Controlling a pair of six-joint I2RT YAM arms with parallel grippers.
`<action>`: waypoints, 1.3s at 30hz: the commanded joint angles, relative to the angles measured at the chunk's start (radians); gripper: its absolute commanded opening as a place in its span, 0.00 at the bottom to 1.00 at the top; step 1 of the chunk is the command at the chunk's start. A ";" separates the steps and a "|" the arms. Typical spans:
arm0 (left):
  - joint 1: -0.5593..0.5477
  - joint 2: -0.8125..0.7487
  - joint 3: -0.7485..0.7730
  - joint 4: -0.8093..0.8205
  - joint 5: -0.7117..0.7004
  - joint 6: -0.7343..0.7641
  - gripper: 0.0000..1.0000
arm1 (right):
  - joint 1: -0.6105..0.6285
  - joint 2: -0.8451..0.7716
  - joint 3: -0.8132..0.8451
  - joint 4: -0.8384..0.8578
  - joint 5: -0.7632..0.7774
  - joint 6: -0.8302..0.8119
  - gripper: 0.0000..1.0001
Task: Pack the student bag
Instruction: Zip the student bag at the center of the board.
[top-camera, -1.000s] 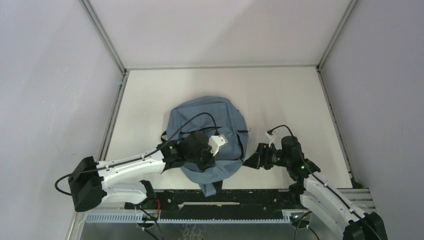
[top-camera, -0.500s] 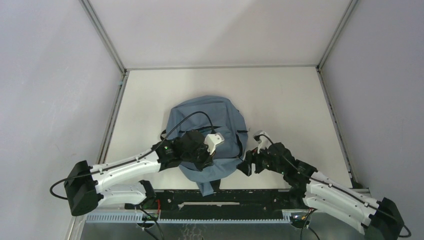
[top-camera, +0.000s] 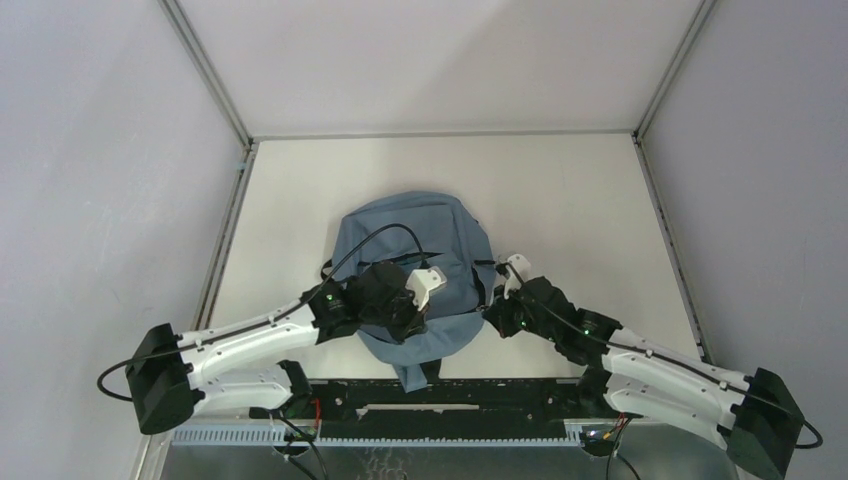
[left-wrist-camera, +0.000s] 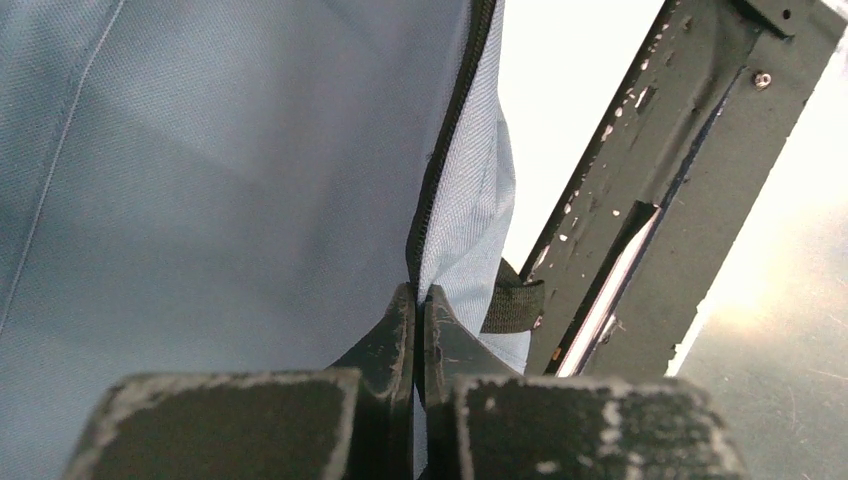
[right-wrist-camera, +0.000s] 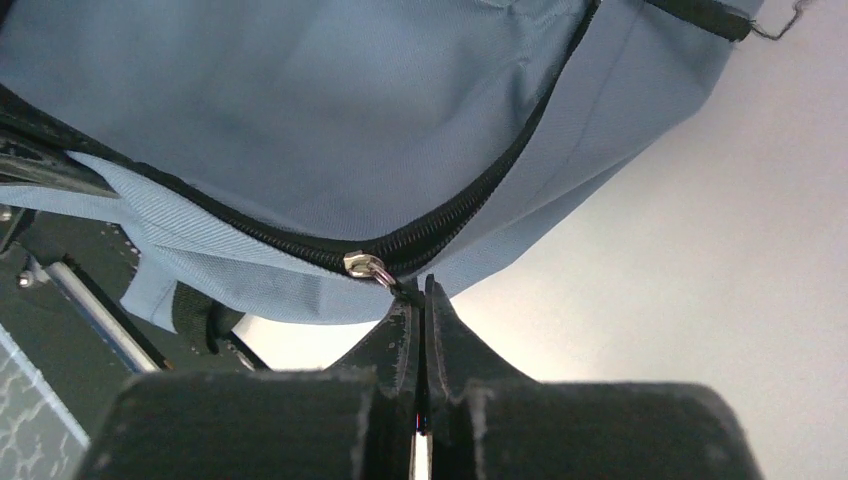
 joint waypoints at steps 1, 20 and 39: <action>0.012 -0.068 -0.042 -0.028 0.022 -0.017 0.00 | -0.024 -0.082 0.059 -0.066 0.096 -0.011 0.00; 0.001 -0.106 -0.104 -0.032 0.134 -0.011 0.00 | -0.456 0.199 0.447 -0.396 -0.304 -0.165 0.00; -0.084 -0.223 -0.151 -0.001 0.150 -0.002 0.00 | -0.492 0.773 0.914 -0.604 0.042 -0.406 0.00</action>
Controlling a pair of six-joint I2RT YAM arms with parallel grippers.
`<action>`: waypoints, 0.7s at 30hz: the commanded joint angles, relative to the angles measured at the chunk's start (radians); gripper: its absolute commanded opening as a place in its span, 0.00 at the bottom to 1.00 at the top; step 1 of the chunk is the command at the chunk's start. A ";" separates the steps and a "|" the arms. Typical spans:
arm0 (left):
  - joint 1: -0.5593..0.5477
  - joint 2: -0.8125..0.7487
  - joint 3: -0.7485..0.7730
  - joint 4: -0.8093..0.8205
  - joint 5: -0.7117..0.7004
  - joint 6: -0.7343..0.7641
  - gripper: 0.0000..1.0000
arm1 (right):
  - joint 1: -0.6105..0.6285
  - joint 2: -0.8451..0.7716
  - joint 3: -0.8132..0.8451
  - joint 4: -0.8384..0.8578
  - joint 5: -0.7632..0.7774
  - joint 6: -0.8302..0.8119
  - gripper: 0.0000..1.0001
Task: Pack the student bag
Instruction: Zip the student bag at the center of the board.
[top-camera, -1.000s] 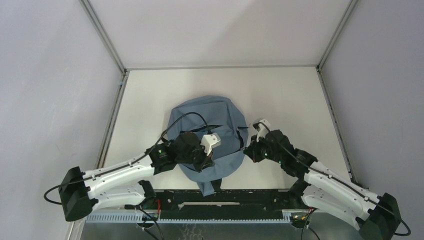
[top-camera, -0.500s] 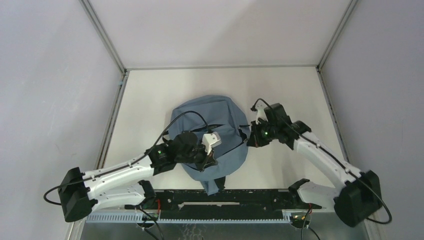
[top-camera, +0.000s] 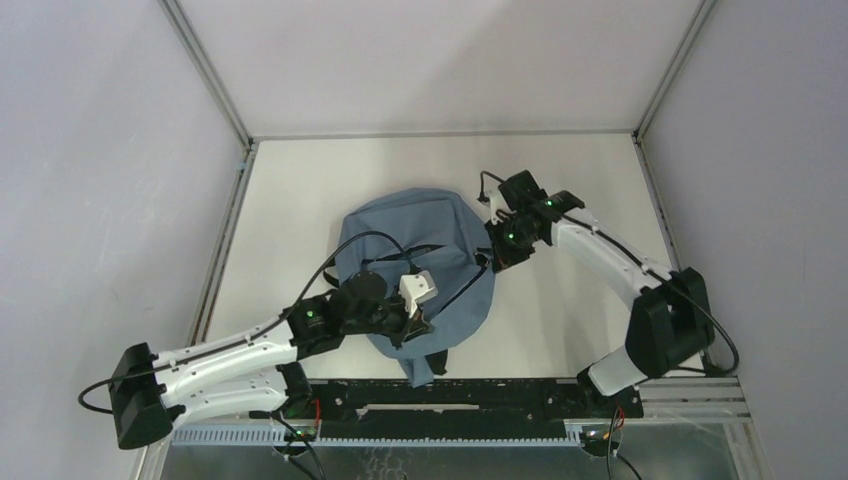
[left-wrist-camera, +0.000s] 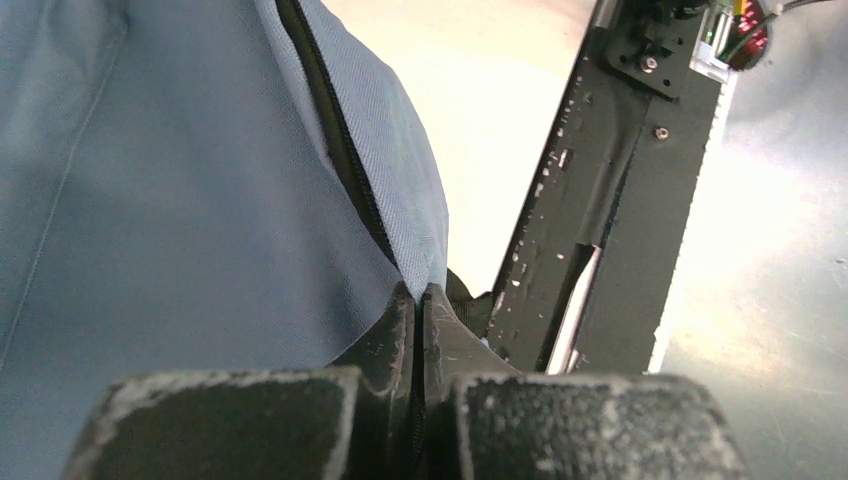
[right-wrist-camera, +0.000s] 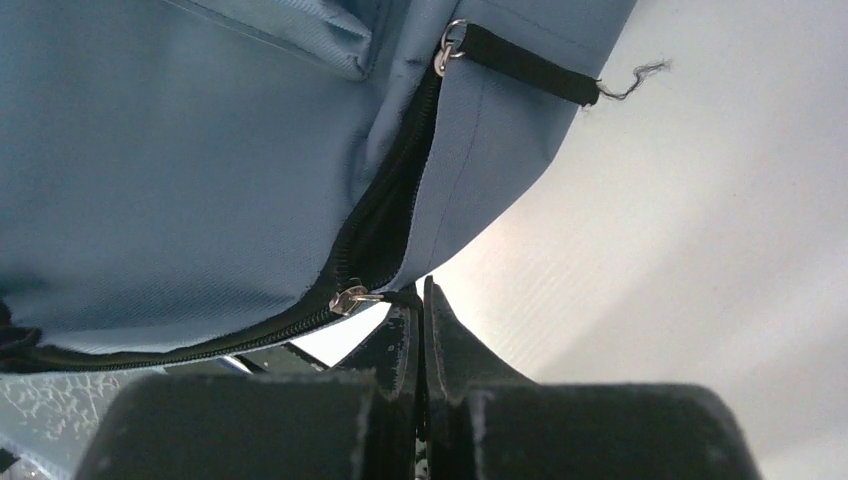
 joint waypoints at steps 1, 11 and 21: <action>-0.037 -0.046 -0.037 -0.174 0.103 0.000 0.00 | -0.075 0.136 0.131 0.050 0.342 -0.119 0.00; -0.044 -0.076 -0.019 -0.178 0.071 0.033 0.00 | -0.117 0.292 0.161 0.055 0.230 -0.156 0.00; -0.044 -0.010 0.098 -0.184 -0.045 0.066 0.69 | -0.050 0.178 0.151 0.110 0.061 -0.155 0.00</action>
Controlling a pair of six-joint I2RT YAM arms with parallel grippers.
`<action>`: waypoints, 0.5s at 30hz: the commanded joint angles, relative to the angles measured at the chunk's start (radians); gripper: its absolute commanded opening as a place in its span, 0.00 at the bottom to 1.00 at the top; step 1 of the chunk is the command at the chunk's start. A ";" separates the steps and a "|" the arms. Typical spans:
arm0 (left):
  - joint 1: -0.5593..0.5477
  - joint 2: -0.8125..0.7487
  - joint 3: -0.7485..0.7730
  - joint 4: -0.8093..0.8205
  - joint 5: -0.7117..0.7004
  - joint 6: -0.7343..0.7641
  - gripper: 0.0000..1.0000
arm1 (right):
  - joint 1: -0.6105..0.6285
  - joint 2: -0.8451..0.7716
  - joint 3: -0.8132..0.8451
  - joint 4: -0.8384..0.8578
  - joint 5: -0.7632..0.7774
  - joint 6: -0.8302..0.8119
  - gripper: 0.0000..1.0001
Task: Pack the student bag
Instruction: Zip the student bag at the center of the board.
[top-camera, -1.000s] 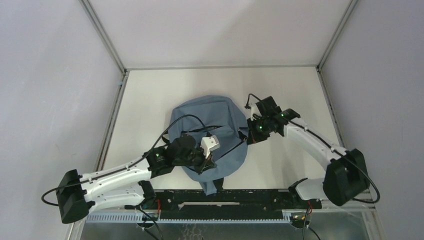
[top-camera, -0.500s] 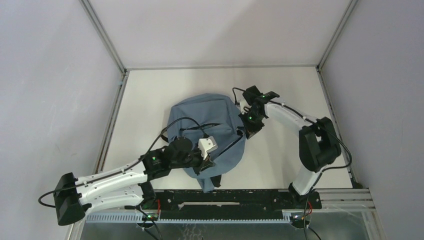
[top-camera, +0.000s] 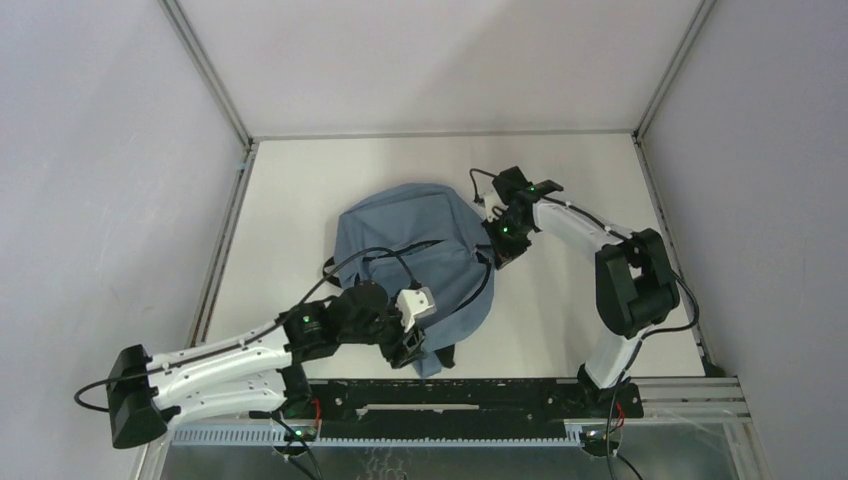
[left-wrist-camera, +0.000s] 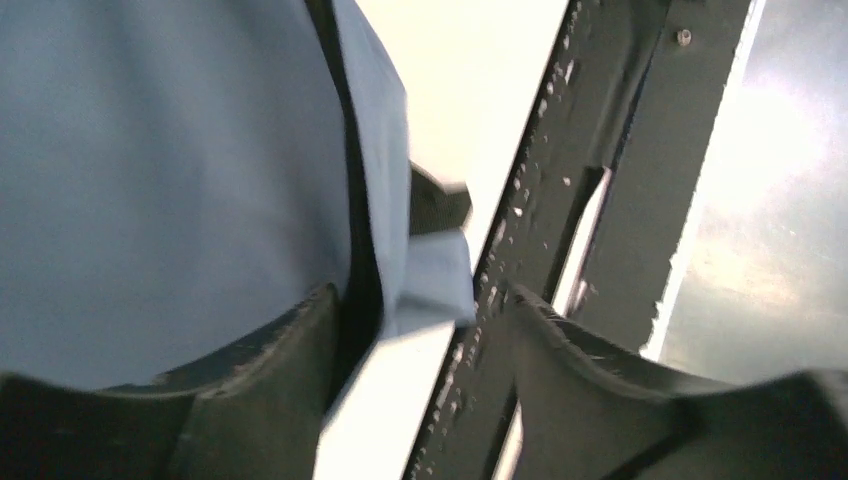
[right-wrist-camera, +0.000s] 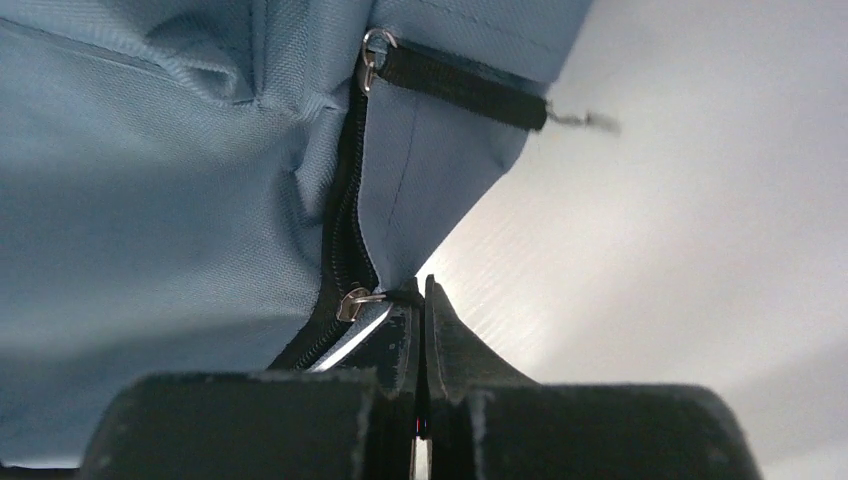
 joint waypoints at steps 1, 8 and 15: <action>-0.017 0.061 0.134 -0.056 -0.013 0.005 0.70 | 0.014 -0.118 0.037 0.138 0.062 -0.021 0.00; -0.018 0.273 0.242 0.217 -0.083 -0.066 0.72 | 0.072 -0.165 0.007 0.154 0.047 0.006 0.00; -0.020 0.463 0.378 0.210 -0.144 -0.140 0.71 | 0.053 -0.182 0.006 0.126 0.052 0.014 0.00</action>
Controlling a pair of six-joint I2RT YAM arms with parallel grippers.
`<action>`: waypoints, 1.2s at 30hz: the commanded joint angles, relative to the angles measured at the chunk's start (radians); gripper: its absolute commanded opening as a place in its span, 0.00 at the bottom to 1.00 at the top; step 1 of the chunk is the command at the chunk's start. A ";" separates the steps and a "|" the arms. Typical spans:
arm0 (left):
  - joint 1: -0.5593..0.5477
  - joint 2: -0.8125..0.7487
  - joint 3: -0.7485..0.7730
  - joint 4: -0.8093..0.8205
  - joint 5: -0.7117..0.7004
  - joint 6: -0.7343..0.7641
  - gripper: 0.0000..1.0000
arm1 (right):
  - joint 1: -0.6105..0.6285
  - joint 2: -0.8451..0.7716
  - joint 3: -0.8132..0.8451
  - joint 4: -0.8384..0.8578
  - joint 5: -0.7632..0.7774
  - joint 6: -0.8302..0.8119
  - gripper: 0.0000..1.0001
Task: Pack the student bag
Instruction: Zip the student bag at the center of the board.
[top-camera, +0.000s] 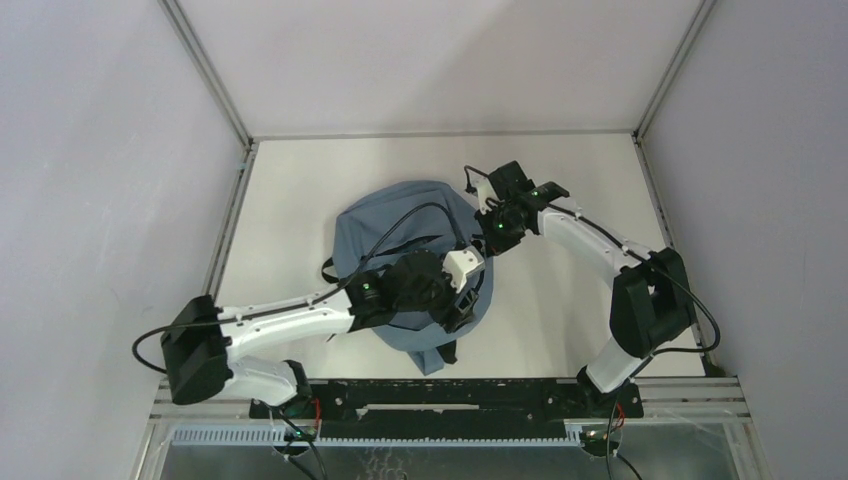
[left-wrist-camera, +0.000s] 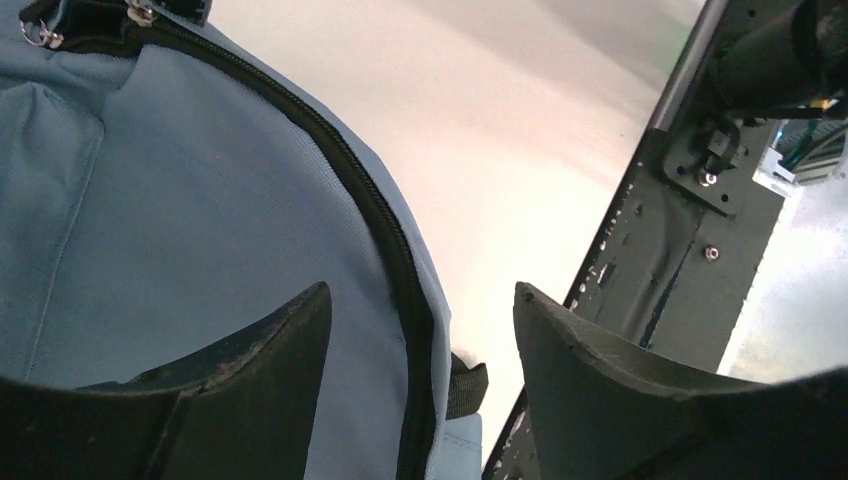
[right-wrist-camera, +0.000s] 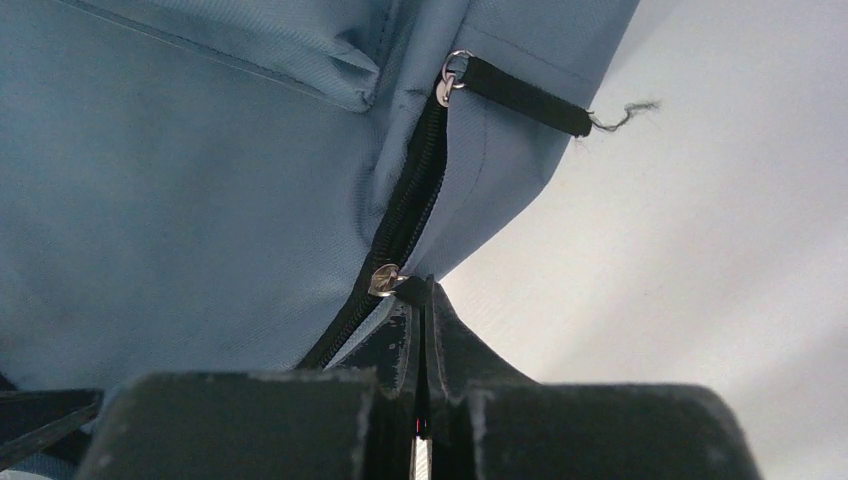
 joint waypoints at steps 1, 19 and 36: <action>-0.006 0.042 0.083 0.060 -0.042 -0.067 0.71 | -0.010 -0.049 0.009 0.023 -0.003 0.009 0.00; -0.007 0.029 -0.135 0.187 0.155 -0.124 0.00 | -0.059 -0.026 0.058 0.007 0.099 0.025 0.00; -0.082 0.014 -0.277 0.266 0.278 -0.199 0.00 | -0.071 0.296 0.404 -0.127 0.292 -0.025 0.00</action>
